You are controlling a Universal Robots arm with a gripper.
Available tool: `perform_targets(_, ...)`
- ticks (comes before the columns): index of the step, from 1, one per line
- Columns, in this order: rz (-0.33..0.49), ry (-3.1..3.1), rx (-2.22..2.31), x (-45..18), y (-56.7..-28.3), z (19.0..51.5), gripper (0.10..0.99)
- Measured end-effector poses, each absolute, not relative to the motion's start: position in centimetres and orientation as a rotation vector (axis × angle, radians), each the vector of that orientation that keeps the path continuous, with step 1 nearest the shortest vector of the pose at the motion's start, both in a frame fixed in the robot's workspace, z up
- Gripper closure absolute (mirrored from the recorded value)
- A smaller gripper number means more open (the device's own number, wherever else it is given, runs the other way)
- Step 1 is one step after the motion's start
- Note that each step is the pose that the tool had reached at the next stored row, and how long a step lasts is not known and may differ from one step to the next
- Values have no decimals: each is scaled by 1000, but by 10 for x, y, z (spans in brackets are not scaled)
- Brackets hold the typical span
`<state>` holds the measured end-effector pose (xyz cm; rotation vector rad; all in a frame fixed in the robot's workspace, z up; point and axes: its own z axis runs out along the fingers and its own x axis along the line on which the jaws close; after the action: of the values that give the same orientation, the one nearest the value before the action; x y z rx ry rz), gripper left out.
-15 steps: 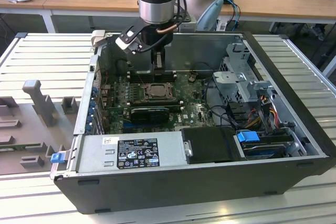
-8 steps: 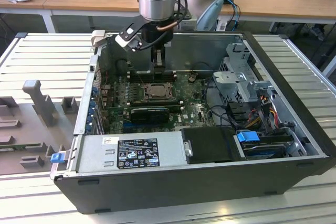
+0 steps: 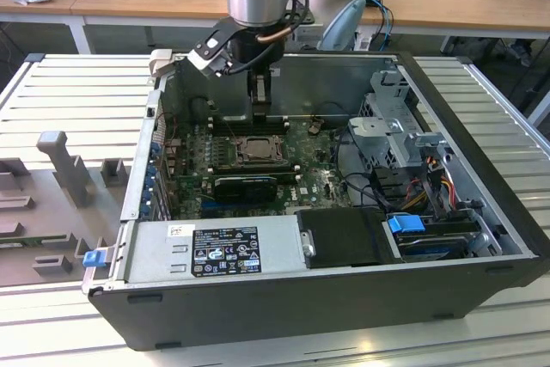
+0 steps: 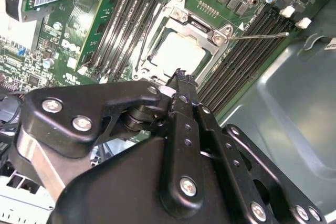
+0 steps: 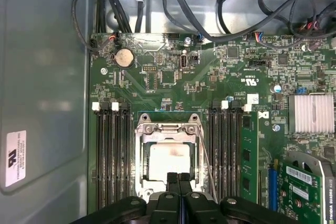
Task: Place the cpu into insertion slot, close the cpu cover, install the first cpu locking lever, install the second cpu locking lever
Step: 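Install the first cpu locking lever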
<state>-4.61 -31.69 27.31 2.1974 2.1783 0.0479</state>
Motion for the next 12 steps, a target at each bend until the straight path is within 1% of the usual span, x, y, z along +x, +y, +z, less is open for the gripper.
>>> perform_targets(7,43,2176,2195,-46,-317,285,980)
perform_targets(12,43,2239,2130,-46,-317,285,980)
